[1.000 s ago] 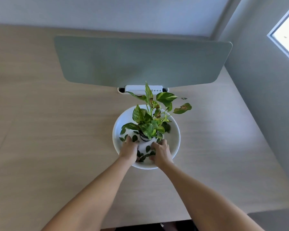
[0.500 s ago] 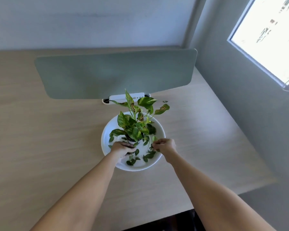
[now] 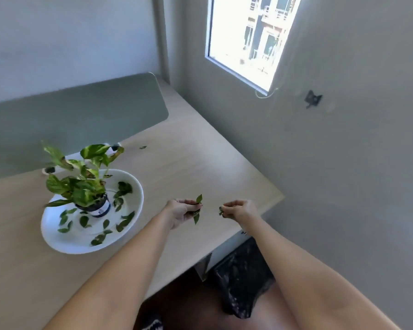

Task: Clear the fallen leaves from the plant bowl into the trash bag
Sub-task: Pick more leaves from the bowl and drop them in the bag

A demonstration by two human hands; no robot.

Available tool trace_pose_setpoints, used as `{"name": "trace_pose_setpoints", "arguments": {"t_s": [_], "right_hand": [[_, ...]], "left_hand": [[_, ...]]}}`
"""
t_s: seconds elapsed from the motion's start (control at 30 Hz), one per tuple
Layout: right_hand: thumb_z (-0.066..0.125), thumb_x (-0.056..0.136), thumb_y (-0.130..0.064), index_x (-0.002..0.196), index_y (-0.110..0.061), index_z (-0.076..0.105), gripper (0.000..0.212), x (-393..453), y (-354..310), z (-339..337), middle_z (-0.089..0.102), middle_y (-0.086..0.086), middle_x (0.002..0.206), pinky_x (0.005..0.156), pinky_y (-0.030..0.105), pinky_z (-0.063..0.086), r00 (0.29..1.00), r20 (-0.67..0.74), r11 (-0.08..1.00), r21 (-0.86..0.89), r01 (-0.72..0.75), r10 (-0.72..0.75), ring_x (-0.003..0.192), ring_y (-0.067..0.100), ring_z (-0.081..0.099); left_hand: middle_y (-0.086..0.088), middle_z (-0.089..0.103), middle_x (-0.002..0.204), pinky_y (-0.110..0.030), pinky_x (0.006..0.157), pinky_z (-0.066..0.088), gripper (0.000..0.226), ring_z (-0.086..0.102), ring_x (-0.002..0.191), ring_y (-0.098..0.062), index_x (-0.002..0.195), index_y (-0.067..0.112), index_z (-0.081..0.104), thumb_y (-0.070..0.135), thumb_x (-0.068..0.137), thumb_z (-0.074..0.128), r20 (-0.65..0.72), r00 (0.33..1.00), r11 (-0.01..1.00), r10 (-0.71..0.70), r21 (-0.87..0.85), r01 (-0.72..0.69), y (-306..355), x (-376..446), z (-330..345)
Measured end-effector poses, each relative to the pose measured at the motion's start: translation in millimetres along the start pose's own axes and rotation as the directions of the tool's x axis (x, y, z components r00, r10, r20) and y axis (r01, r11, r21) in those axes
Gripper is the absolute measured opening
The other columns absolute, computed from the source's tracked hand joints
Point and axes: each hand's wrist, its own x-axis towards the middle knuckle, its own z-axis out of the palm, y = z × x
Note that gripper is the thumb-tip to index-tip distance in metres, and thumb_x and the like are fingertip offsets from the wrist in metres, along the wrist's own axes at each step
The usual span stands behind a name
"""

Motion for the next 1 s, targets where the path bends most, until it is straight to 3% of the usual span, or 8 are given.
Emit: {"name": "trace_pose_setpoints", "arguments": {"t_s": [0.23,0.33,0.5,0.6,0.67,0.73,0.83,1.0], "right_hand": [[0.071,0.075,0.009,0.069,-0.001,0.064,0.014,-18,59,-128,0.065,0.013,0.071,0.061,0.022,0.059,0.971,-0.205,0.990,0.097,-0.105,0.124,0.065,0.021,0.064],[0.069,0.077,0.010,0.071,-0.001,0.063,0.014,-14,93,-155,0.066,0.011,0.075,0.061,0.020,0.059,0.949,-0.238,0.975,0.135,-0.178,0.206,0.068,0.018,0.065],[0.068,0.078,0.011,0.073,0.000,0.064,0.013,8,156,-175,0.068,0.012,0.076,0.056,0.017,0.058,0.890,-0.307,0.938,0.190,-0.290,0.337,0.067,0.017,0.067],[0.068,0.078,0.010,0.075,-0.001,0.066,0.012,27,194,-177,0.069,0.015,0.084,0.066,0.025,0.060,0.853,-0.336,0.915,0.200,-0.349,0.399,0.075,0.021,0.068],[0.066,0.080,0.009,0.084,-0.001,0.068,0.011,36,209,-177,0.068,0.015,0.091,0.078,0.032,0.059,0.848,-0.327,0.906,0.221,-0.361,0.418,0.088,0.025,0.068],[0.064,0.082,0.008,0.100,0.000,0.068,0.020,45,220,-176,0.067,0.015,0.099,0.086,0.037,0.057,0.848,-0.312,0.900,0.234,-0.368,0.428,0.098,0.028,0.067],[0.062,0.084,0.006,0.114,-0.004,0.066,0.032,54,226,-176,0.063,0.012,0.107,0.085,0.035,0.056,0.841,-0.326,0.900,0.204,-0.385,0.433,0.103,0.027,0.065],[0.059,0.083,0.008,0.113,-0.008,0.067,0.035,54,214,-175,0.061,0.013,0.113,0.088,0.038,0.057,0.833,-0.348,0.902,0.178,-0.393,0.431,0.107,0.026,0.062]], "left_hand": [[-0.001,0.069,0.048,-0.019,0.047,0.056,0.018,0.067,0.047,-0.008,0.070,0.001,0.060,-0.015,0.076,0.066,0.098,0.985,0.973,-0.139,0.198,0.118,-91,18,126],[-0.007,0.069,0.058,-0.019,0.049,0.056,0.019,0.067,0.057,-0.013,0.072,0.003,0.060,-0.015,0.075,0.067,0.081,0.970,0.944,-0.229,0.263,0.201,-131,32,147],[-0.011,0.064,0.077,-0.019,0.054,0.055,0.015,0.062,0.069,-0.015,0.081,0.001,0.061,-0.013,0.078,0.065,-0.028,0.942,0.893,-0.335,0.308,0.327,-186,73,150],[-0.013,0.064,0.090,-0.024,0.072,0.054,0.025,0.061,0.077,-0.015,0.105,-0.002,0.061,-0.009,0.082,0.063,-0.050,0.925,0.876,-0.376,0.305,0.372,-213,99,147],[-0.017,0.061,0.111,-0.031,0.091,0.051,0.035,0.061,0.100,-0.023,0.120,-0.003,0.058,-0.007,0.085,0.061,-0.068,0.920,0.866,-0.385,0.319,0.386,-225,111,145],[-0.020,0.055,0.129,-0.036,0.099,0.046,0.039,0.052,0.123,-0.030,0.127,0.004,0.056,-0.004,0.089,0.056,-0.094,0.911,0.844,-0.400,0.349,0.407,-231,122,141],[-0.021,0.047,0.140,-0.037,0.096,0.045,0.040,0.044,0.132,-0.033,0.128,0.011,0.057,-0.005,0.092,0.049,-0.126,0.911,0.815,-0.393,0.412,0.409,-235,134,134],[-0.018,0.048,0.139,-0.036,0.098,0.044,0.042,0.045,0.129,-0.028,0.129,0.013,0.056,-0.005,0.093,0.046,-0.134,0.908,0.806,-0.398,0.421,0.415,-224,127,132]]}}
